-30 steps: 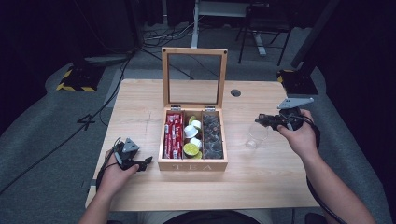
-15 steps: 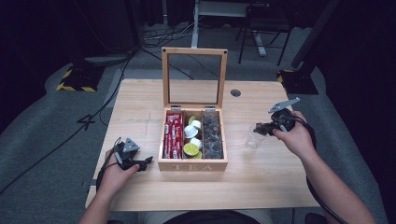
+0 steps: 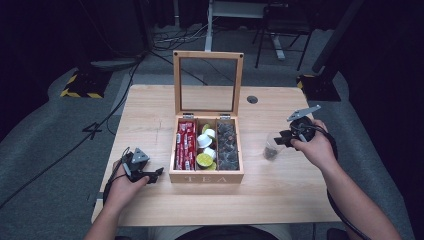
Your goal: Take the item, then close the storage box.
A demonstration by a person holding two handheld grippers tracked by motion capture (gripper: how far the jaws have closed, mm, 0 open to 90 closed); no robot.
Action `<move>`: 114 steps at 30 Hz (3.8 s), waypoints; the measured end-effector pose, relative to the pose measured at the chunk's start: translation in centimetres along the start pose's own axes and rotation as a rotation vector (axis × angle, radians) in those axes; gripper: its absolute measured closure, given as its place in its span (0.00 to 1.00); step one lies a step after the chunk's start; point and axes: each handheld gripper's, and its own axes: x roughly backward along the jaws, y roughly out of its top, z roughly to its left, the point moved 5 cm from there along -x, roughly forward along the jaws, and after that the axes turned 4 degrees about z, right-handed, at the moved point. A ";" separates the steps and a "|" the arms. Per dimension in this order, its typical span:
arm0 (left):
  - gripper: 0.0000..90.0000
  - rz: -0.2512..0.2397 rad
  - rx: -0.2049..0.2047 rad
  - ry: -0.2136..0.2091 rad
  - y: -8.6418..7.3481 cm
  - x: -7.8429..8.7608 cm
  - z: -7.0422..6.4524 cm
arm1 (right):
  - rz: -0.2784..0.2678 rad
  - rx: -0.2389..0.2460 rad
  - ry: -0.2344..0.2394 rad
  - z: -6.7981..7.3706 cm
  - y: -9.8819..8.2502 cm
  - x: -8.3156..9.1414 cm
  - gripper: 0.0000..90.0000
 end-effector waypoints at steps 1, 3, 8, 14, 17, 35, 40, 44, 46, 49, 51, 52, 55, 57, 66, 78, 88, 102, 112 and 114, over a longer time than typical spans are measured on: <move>0.29 0.000 0.000 0.000 0.0 0.0 0.0 | -0.005 -0.004 0.001 0.0 0.0 0.0 0.63; 0.29 0.000 0.000 0.000 0.0 0.0 0.0 | -0.018 -0.009 0.001 0.0 0.1 0.1 0.61; 0.28 0.000 0.001 -0.003 0.0 0.0 0.0 | -0.087 -0.027 0.007 0.0 0.8 0.4 0.53; 0.28 0.003 0.001 -0.005 0.0 0.0 0.0 | -0.239 -0.114 0.042 -0.3 2.1 1.3 0.45; 0.28 0.003 0.000 0.000 0.1 0.0 0.0 | -0.296 -0.121 0.024 -0.5 2.8 1.7 0.42; 0.22 0.013 -0.010 -0.009 -0.4 0.2 -0.1 | -0.442 -0.069 0.034 -0.1 7.6 2.9 0.26; 0.19 0.020 -0.004 -0.006 -1.0 0.7 0.1 | -0.462 -0.052 0.028 -0.8 9.1 2.3 0.24; 0.19 0.022 -0.001 0.000 -1.0 0.8 0.1 | -0.463 -0.061 0.016 -1.9 10.7 1.6 0.26; 0.19 0.020 -0.002 0.001 -1.0 0.8 0.1 | -0.462 -0.062 0.015 -2.5 11.7 1.3 0.30; 0.19 0.018 -0.001 0.002 -1.0 0.8 0.1 | -0.445 -0.032 0.013 -3.2 13.1 0.8 0.35; 0.19 0.018 0.000 0.003 -1.0 0.8 0.1 | -0.456 -0.028 0.014 -3.4 14.1 0.5 0.39; 0.19 0.018 0.000 0.003 -1.0 0.8 0.1 | -0.462 -0.026 0.017 -3.6 14.6 0.4 0.40; 0.19 0.018 0.000 0.003 -1.0 0.8 0.1 | -0.483 -0.025 0.016 -4.0 16.0 0.0 0.42; 0.19 0.018 0.000 0.002 -1.0 0.8 0.1 | -0.496 -0.029 0.023 -4.2 16.8 -0.4 0.43; 0.19 0.019 0.000 0.003 -1.0 0.8 0.1 | -0.534 -0.025 0.032 -5.1 20.7 -1.4 0.44; 0.18 0.019 0.001 0.001 -1.0 0.8 0.1 | -0.539 -0.069 0.047 -6.2 23.1 -3.5 0.52; 0.18 0.019 0.002 0.002 -1.0 0.8 0.1 | -0.524 -0.051 0.050 -5.9 23.7 -3.9 0.67; 0.18 0.018 0.002 0.003 -0.9 0.7 0.1 | -0.511 -0.072 0.044 -5.0 23.5 -2.9 0.70; 0.18 0.018 0.001 0.004 -0.9 0.7 0.1 | -0.490 -0.012 0.048 -3.7 22.8 -1.1 0.70; 0.18 0.018 0.002 0.003 -0.9 0.7 0.1 | -0.495 -0.003 0.049 -3.3 22.5 -0.7 0.71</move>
